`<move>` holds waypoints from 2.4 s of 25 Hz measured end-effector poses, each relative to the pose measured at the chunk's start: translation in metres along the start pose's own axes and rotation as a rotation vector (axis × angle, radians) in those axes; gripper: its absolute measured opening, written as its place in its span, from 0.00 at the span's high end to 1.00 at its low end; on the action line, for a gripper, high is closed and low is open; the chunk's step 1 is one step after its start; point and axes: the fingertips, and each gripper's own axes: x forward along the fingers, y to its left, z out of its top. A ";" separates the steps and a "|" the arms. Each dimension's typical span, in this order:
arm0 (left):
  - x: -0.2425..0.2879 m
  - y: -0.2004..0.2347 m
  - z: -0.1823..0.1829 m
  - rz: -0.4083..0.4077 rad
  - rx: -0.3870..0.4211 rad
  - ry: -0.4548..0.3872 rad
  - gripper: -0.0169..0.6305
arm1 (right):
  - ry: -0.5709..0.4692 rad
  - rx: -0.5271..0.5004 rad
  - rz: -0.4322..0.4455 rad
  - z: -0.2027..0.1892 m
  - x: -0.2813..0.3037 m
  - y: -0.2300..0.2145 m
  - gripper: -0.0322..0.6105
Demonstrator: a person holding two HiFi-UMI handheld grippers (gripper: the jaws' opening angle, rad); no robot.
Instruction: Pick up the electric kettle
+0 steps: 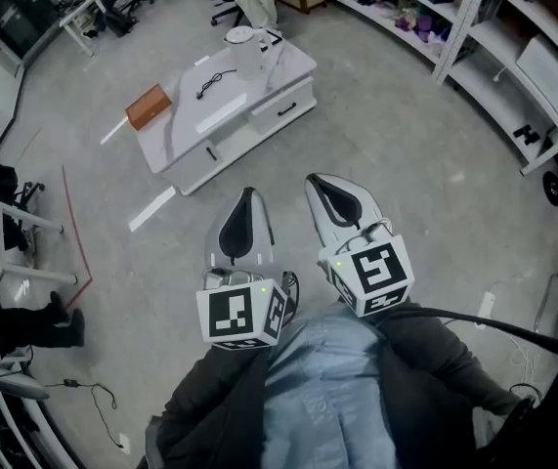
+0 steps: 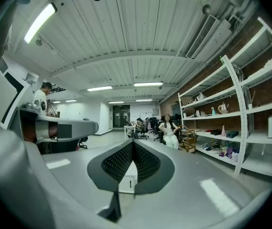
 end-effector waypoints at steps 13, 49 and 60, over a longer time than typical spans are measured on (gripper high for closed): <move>0.007 -0.071 -0.026 -0.078 -0.028 0.038 0.96 | -0.022 0.078 -0.029 -0.015 -0.048 -0.041 0.91; 0.141 0.082 -0.041 -0.057 -0.156 0.061 0.96 | 0.084 0.055 0.017 -0.016 0.158 -0.040 0.91; 0.177 0.132 -0.047 -0.082 -0.170 0.061 0.96 | 0.066 0.030 -0.008 -0.013 0.215 -0.033 0.91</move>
